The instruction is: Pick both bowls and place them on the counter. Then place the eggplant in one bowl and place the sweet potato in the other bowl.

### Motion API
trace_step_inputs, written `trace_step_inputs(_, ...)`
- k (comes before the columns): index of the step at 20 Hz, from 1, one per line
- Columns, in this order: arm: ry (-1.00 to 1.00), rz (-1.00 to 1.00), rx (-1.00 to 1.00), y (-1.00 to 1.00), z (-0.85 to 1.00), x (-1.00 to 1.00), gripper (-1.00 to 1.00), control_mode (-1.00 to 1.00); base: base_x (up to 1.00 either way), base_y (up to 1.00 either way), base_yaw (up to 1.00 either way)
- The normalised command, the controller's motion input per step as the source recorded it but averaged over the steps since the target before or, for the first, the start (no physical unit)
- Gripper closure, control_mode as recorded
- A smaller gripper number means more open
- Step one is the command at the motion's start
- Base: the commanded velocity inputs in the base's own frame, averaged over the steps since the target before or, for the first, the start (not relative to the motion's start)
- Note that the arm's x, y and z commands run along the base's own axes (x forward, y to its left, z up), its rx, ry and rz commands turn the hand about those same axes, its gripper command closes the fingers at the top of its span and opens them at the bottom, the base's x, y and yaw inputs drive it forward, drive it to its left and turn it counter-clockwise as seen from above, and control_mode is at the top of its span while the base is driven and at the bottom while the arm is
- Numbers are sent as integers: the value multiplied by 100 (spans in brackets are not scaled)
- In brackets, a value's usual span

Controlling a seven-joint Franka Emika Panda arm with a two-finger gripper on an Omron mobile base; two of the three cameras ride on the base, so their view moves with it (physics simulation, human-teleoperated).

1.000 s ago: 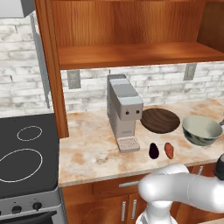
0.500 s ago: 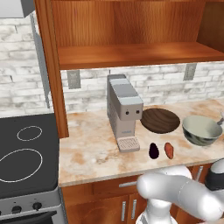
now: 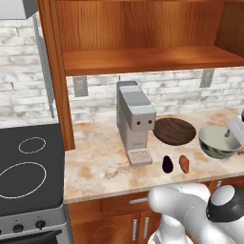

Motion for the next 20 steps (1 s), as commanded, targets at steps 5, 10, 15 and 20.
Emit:
trace_step_inputs(5,-3,24,-28,40,1,-9,-100,-100,0,0,0)
trace_step_inputs(10,-1,22,-26,36,-1,-18,-100,-100,0,0,0)
trace_step_inputs(15,-14,13,-12,42,-6,-7,-100,-100,0,0,0)
trace_step_inputs(20,-14,14,0,43,-7,10,-100,-100,0,0,0)
